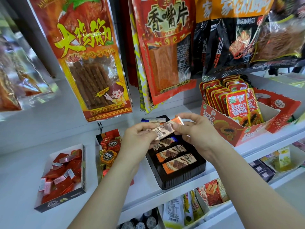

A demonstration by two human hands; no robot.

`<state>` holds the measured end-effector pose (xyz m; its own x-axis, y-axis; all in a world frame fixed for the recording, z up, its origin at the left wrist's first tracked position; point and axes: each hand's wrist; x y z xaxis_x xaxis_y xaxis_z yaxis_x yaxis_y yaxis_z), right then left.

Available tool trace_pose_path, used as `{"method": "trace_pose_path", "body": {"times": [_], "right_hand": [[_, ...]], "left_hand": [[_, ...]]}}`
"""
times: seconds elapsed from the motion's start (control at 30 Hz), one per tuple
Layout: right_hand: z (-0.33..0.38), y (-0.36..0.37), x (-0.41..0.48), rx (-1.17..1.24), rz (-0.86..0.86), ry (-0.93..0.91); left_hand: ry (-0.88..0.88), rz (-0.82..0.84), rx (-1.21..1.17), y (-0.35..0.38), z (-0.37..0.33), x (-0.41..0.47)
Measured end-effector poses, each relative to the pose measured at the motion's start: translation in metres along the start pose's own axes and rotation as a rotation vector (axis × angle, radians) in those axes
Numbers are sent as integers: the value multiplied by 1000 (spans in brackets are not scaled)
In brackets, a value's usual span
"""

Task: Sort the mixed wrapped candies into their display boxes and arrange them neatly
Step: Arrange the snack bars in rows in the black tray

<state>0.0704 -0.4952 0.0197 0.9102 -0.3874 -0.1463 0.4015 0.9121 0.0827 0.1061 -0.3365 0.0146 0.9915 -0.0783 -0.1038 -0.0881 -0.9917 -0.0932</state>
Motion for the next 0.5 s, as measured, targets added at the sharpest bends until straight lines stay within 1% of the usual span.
{"method": "trace_pose_path", "body": {"times": [0.1,0.2,0.37,0.43,0.5], "right_hand": [[3,0,-3,125,10,6],[4,0,-5,81,36,-19],[7,1,-7,55,87,-29],[6,1,-7,28,139,-21],[5,-1,-7,-50,213,14]], "left_hand": [[-15,128,136,-1,0,-4],[4,227,196,1,2,-7],[74,241,106,1,2,-7],[89,199,66,3,3,-8],[79,158,-21,7,4,-9]]}}
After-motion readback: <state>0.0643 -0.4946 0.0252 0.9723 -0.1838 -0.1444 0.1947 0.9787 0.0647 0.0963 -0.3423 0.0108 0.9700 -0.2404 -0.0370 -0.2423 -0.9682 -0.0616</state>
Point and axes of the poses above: each hand's wrist, its own x-axis towards the middle knuckle, its own y-axis out of the palm, z = x × y, and after that the axes turned 5 degrees about -z, right-handed
